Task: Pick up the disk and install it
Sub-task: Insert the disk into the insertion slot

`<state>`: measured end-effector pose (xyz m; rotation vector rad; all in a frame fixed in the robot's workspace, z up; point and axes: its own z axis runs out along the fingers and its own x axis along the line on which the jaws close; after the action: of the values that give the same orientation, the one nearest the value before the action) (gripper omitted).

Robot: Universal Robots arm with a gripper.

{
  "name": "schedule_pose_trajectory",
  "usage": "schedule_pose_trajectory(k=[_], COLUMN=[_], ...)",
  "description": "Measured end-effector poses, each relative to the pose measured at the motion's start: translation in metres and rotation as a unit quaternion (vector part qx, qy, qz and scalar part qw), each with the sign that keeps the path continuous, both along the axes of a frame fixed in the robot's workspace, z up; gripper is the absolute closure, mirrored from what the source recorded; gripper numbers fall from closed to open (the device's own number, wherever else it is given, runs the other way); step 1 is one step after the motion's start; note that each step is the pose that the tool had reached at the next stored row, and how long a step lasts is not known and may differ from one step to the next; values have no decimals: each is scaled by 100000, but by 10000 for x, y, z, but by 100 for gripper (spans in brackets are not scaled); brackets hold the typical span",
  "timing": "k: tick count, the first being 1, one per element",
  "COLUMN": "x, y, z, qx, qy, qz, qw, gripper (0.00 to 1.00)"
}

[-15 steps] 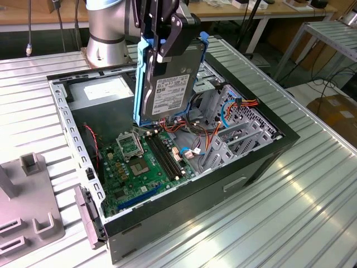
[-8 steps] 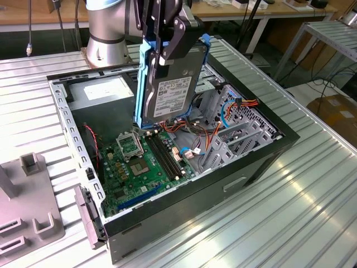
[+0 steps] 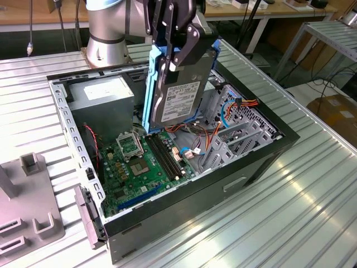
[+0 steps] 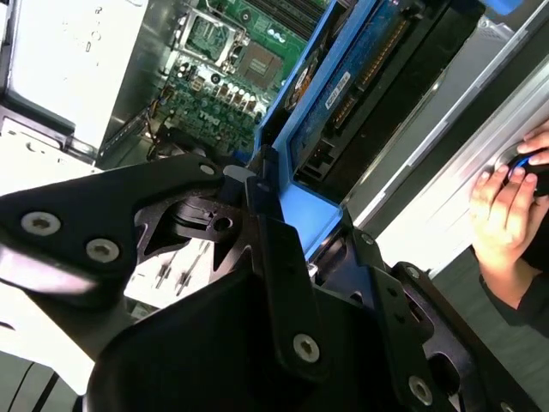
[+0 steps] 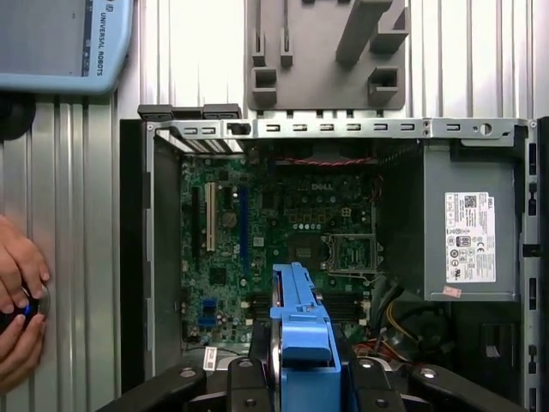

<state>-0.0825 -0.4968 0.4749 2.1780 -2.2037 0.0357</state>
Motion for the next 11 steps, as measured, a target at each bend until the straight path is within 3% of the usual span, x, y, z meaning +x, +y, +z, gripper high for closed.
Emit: schedule_pose_trajectory(k=[4,11], x=[134,161], y=[-34,-42], z=[-5,-8], qx=[6,-3], qy=[-3,0], qz=[-7,-15], qw=[100000,100000], gripper=[63,63])
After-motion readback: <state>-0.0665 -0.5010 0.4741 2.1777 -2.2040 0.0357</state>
